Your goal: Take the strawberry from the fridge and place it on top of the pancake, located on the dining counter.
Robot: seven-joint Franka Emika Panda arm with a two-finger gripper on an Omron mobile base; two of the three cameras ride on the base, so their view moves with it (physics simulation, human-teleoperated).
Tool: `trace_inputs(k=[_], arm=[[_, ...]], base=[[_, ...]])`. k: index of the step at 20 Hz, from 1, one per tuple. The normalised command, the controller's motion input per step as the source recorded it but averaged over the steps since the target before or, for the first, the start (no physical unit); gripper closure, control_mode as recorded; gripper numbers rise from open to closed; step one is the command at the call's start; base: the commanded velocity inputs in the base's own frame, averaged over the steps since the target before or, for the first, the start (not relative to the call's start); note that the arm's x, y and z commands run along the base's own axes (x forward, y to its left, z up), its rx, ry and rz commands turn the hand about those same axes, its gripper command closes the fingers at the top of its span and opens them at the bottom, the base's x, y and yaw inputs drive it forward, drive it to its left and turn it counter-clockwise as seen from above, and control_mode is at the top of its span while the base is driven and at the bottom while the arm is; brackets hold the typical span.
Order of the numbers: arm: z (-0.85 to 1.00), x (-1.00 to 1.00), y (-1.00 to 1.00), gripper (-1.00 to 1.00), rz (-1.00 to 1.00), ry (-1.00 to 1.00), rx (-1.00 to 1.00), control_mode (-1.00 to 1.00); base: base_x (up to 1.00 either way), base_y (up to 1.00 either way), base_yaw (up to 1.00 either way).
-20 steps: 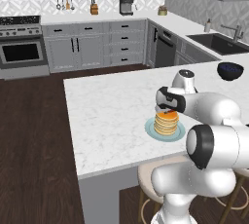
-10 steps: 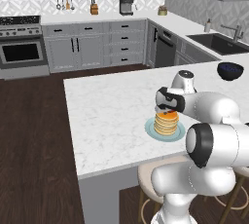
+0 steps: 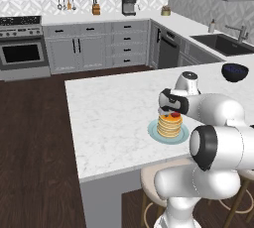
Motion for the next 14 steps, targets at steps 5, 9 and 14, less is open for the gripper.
trace_inputs(k=[5,9,14], arm=[[0.00,0.00,0.00,-1.00,0.00,-0.01,0.00,-1.00],[0.01,0.00,0.00,-1.00,0.00,0.00,0.00,-1.00],[0.52,-0.01,0.00,-1.00,-0.01,-0.07,-0.01,-1.00]], base=[[0.00,0.00,0.00],[0.00,0.00,0.00],[0.00,0.00,0.00]])
